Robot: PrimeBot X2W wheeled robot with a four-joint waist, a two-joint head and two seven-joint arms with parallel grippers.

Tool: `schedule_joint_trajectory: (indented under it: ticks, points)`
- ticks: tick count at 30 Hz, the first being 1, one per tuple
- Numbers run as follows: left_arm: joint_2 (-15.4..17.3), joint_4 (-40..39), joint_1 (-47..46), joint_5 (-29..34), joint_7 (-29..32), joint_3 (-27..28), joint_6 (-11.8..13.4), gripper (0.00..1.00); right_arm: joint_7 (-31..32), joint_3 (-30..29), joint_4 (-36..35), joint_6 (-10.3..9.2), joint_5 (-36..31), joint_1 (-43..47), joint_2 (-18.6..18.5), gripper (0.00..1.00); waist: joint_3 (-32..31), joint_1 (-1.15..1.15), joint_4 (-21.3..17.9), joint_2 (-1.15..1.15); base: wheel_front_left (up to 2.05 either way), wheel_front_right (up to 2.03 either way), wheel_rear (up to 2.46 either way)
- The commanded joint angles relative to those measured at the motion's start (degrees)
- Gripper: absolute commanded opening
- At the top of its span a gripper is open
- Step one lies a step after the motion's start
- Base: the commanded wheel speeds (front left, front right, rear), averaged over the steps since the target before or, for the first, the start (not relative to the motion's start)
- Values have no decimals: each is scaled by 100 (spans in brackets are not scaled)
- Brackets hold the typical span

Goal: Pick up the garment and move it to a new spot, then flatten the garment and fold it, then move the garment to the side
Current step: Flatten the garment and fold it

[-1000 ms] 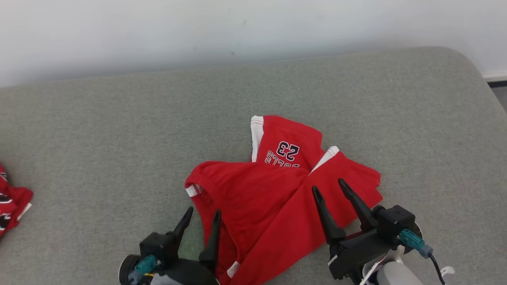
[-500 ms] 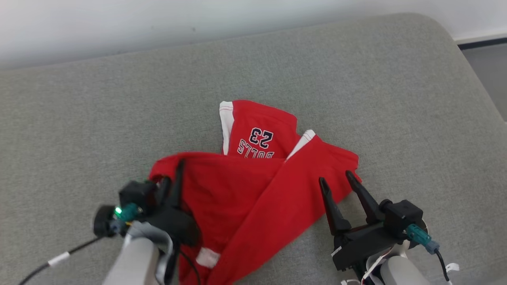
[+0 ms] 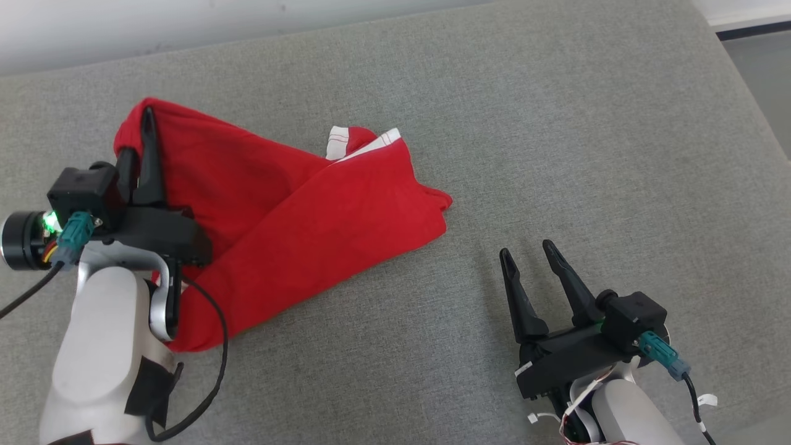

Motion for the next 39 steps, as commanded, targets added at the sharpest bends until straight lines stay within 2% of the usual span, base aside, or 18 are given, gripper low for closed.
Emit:
schedule_joint_trajectory:
  ticks: [1,2,7,14,19,24,28,33,39]
  points:
    - [11,98,19,78,-20,30,26,64,-4,24,-18,-11,-39,-66,43,100,27,-1,11,0,0,0,0]
    - [-19,185,47,87,-20,77,38,100,-4,31,-21,-11,-25,-82,54,100,33,-1,23,0,0,0,0]
    - [-161,285,345,127,-21,298,89,100,-4,41,-38,-11,28,-111,60,100,47,-1,172,0,0,0,0]
    - [-504,-449,1290,121,-20,540,72,100,-4,80,48,-11,66,-263,-21,100,-69,-1,595,0,0,0,0]
    - [-625,-899,1794,23,-21,572,44,100,-4,90,284,-11,211,-528,-107,100,-104,-1,889,0,0,0,0]
    - [-653,-1188,2241,-307,-21,221,39,100,-4,171,699,-11,352,-1093,-262,100,-71,-1,1271,0,0,0,0]
    - [-642,-1377,2449,-542,-21,-165,166,100,-3,146,1156,-11,463,-1562,-362,100,-35,-1,1535,0,0,0,0]
    - [-644,-1505,2524,-607,-20,-505,284,100,-4,146,1798,-11,732,-2007,-406,100,14,-1,1818,0,0,0,0]
    - [-644,-1609,2525,-601,-21,-656,365,100,-4,278,2336,-11,904,-2346,-503,100,72,-1,1998,0,0,0,0]
